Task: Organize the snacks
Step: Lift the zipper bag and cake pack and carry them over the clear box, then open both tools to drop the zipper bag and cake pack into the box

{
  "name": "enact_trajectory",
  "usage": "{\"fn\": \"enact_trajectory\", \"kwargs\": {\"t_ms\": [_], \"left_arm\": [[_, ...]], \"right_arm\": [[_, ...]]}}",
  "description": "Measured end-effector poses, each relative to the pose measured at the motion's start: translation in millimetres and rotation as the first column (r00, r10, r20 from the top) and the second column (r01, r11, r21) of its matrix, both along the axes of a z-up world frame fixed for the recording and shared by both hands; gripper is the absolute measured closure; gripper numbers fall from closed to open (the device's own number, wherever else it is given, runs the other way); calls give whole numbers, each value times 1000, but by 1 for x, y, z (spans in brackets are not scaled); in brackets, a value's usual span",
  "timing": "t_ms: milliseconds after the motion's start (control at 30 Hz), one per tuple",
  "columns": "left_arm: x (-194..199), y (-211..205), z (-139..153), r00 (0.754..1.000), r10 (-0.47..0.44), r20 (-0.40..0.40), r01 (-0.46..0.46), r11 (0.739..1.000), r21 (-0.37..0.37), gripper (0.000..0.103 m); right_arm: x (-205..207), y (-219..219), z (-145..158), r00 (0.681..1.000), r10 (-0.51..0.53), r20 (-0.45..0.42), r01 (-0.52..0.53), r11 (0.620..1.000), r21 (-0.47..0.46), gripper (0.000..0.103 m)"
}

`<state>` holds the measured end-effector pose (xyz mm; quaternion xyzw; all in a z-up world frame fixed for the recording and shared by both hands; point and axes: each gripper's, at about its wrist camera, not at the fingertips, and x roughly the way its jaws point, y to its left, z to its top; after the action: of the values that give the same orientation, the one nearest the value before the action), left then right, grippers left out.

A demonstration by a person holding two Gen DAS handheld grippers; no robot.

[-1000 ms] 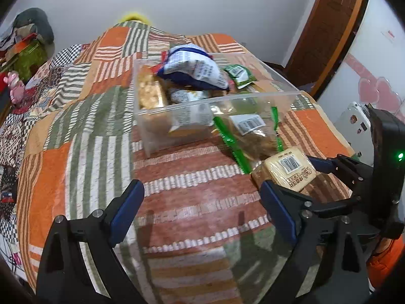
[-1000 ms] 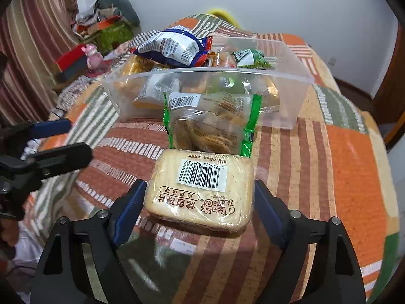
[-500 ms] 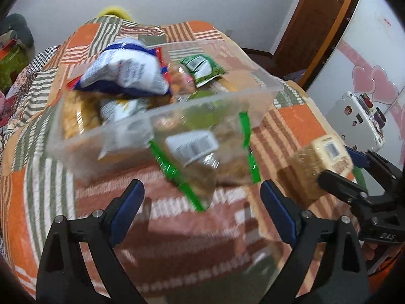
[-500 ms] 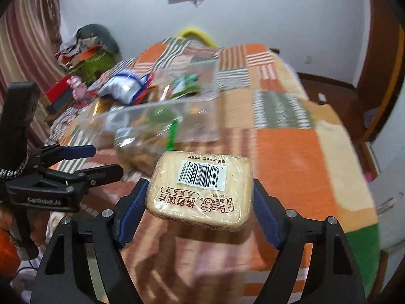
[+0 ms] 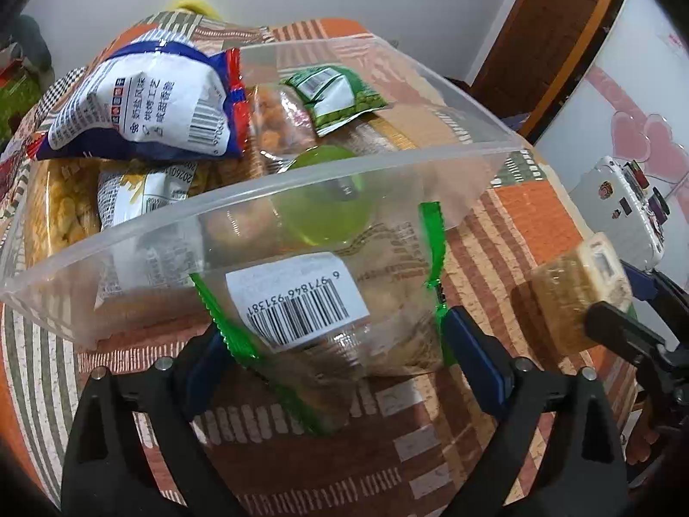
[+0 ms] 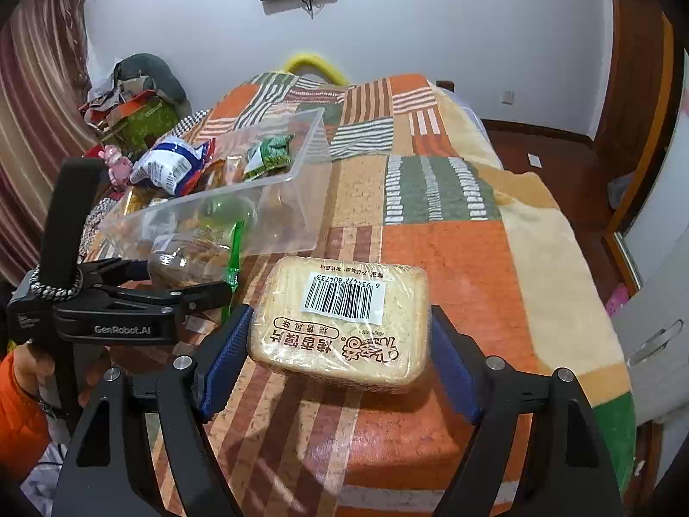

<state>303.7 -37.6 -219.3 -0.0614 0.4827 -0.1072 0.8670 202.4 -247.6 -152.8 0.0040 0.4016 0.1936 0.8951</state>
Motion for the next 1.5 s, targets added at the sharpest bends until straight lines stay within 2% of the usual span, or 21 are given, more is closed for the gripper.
{"fn": "enact_trajectory", "kwargs": {"t_ms": [133, 200, 233, 400, 633, 933, 1167, 1500], "left_arm": [[-6, 2, 2, 1000, -22, 6, 23, 999, -26, 29], [-5, 3, 5, 1000, -31, 3, 32, 999, -41, 45], [-8, 4, 6, 999, -39, 3, 39, 998, -44, 49], [-24, 7, 20, 997, -51, 52, 51, 999, -12, 50], [-46, 18, 55, 989, -53, 138, 57, 998, -24, 50], [-26, 32, 97, 974, -13, 225, 25, 998, -51, 50], [9, 31, 104, 970, -1, 242, 9, 999, -31, 50], [40, 38, 92, 971, 2, 239, -10, 1000, 29, 50]], "right_arm": [[4, 0, -2, 1000, 6, -9, -6, 1000, 7, 27], [3, 2, -1, 1000, 15, -8, -15, 1000, 4, 27], [3, 4, 0, 1000, 21, -6, -21, 1000, -2, 27], [2, 9, 6, 999, 31, 8, -31, 1000, 2, 27], [5, 19, 22, 998, 39, 46, -40, 999, 17, 27], [22, 33, 46, 991, 46, 127, -51, 998, 41, 27], [46, 50, 52, 986, 54, 158, -61, 997, 39, 27], [72, 71, 41, 986, 94, 140, -95, 995, 1, 27]]}}
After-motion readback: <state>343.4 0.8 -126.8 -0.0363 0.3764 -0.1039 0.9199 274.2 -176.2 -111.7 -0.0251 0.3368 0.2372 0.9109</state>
